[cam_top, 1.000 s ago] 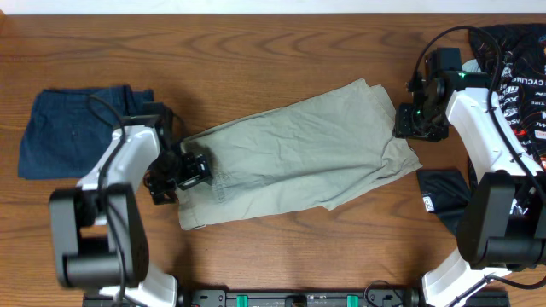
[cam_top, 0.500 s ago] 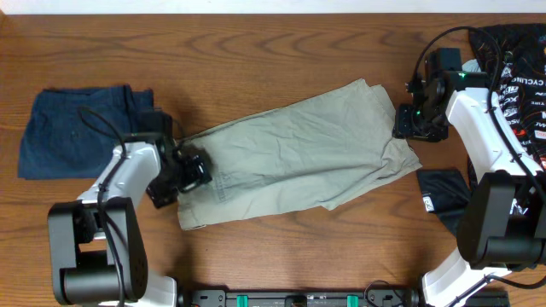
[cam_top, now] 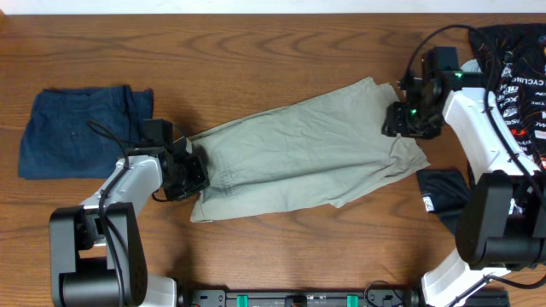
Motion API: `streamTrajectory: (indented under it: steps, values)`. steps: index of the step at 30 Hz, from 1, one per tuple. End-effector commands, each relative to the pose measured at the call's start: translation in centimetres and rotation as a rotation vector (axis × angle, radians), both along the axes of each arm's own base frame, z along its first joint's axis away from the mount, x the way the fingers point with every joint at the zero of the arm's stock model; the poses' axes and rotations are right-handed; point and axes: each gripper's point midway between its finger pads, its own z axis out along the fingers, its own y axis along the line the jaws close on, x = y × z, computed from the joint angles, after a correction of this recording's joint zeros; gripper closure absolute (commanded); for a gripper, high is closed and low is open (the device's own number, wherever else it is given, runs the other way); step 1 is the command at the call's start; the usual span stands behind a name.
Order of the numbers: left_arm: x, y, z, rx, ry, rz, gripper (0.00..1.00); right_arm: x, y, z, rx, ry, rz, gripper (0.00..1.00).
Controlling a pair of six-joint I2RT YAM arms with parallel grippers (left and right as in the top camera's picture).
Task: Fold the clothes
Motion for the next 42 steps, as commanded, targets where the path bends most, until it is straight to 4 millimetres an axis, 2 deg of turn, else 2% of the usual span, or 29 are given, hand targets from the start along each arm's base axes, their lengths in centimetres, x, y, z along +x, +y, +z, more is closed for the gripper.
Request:
streamTrajectory:
  steps: [1, 5, 10, 15, 23, 27, 34, 37, 42]
  values:
    - [-1.2, -0.4, -1.1, -0.012, 0.051, -0.036, 0.94, 0.3, 2.2, 0.8, 0.031, -0.033, 0.074, 0.44]
    - [-0.2, -0.3, 1.0, -0.005, 0.035, -0.05, 0.94, 0.1, 3.7, 0.7, 0.036, -0.035, 0.112, 0.47]
    - [0.5, -0.3, 5.5, -0.007, 0.055, -0.047, 0.94, -0.5, 6.4, -0.1, 0.077, -0.028, 0.172, 0.48]
    - [1.3, -0.2, 9.7, -0.004, 0.016, -0.05, 0.94, -1.9, 9.4, -2.0, 0.088, 0.001, 0.21, 0.5]
    - [1.9, -0.2, 14.1, 0.001, -0.057, -0.049, 0.94, -6.2, 16.4, -5.9, 0.202, 0.035, 0.334, 0.58]
    - [2.7, -0.3, 15.9, -0.005, -0.113, -0.044, 0.94, -9.2, 20.9, -8.0, 0.268, 0.044, 0.442, 0.65]
    - [4.5, -2.9, 20.3, -0.173, -0.234, -0.057, 0.94, -13.5, 26.9, -11.7, 0.285, 0.082, 0.586, 0.66]
    - [4.7, -3.6, 21.5, -0.222, -0.251, -0.055, 0.94, -13.9, 28.5, -12.3, 0.3, 0.055, 0.618, 0.66]
    - [4.6, -4.1, 21.9, -0.256, -0.254, -0.064, 0.94, -12.3, 28.5, -11.9, 0.278, 0.006, 0.612, 0.64]
